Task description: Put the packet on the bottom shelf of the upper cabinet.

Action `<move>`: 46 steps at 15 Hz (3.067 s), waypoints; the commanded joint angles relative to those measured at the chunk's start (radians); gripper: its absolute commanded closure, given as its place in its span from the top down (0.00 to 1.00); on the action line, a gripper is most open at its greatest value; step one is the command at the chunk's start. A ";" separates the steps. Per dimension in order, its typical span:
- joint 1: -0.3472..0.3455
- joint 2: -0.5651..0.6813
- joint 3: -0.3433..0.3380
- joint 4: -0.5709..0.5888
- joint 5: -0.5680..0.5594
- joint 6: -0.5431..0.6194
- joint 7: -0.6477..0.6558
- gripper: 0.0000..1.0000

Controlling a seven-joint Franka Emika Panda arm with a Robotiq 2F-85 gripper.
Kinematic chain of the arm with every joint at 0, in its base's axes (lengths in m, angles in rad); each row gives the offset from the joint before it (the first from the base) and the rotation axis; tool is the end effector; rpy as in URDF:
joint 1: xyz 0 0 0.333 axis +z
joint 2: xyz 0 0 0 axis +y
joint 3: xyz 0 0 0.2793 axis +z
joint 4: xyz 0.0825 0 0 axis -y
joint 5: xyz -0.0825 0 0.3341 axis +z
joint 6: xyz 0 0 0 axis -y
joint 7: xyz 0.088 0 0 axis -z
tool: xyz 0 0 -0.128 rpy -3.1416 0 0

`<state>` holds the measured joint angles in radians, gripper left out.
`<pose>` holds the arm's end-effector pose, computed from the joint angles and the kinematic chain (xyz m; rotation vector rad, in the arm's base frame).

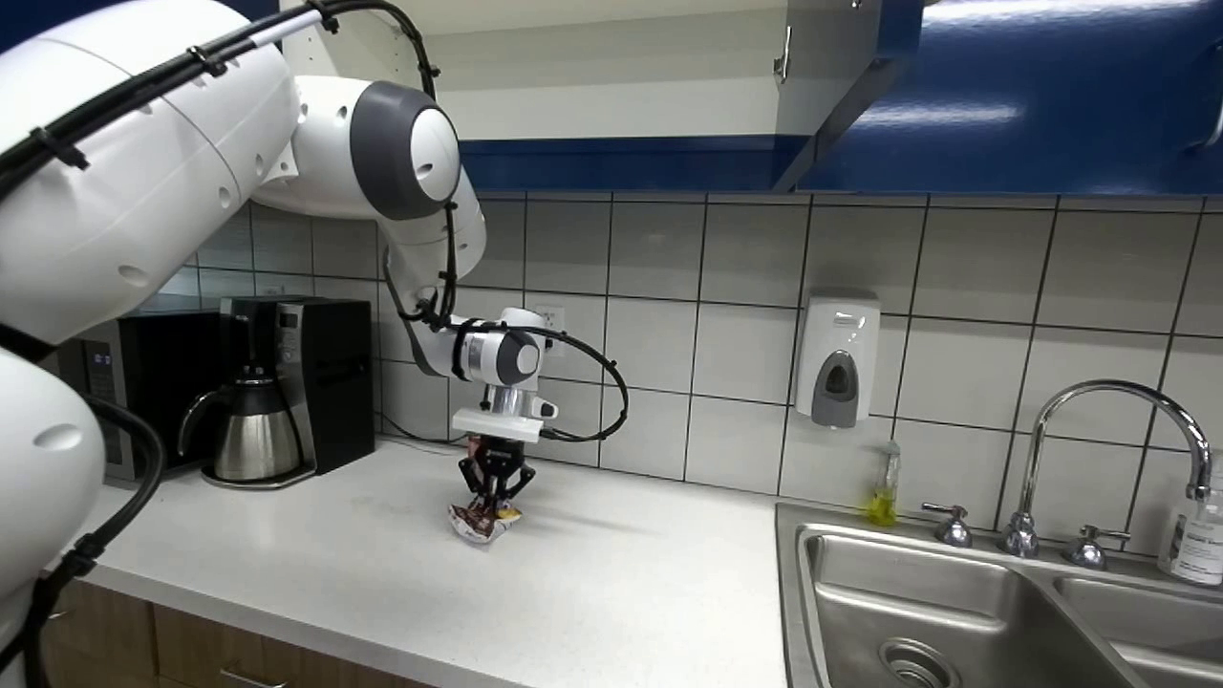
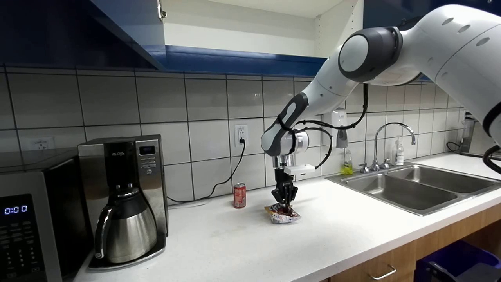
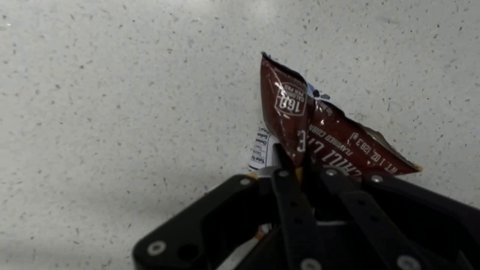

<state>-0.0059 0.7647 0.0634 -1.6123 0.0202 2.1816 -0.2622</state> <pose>0.6045 0.0332 0.1516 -3.0153 -0.4452 0.2858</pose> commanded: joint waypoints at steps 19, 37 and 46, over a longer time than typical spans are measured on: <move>-0.011 -0.072 0.003 -0.019 -0.012 -0.036 -0.002 0.00; 0.000 -0.401 0.020 -0.389 0.051 -0.012 0.034 0.00; 0.053 -0.646 0.047 -0.656 0.107 -0.057 0.070 0.00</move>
<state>0.0323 0.2324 0.0973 -2.1714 0.1020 2.1616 -0.2267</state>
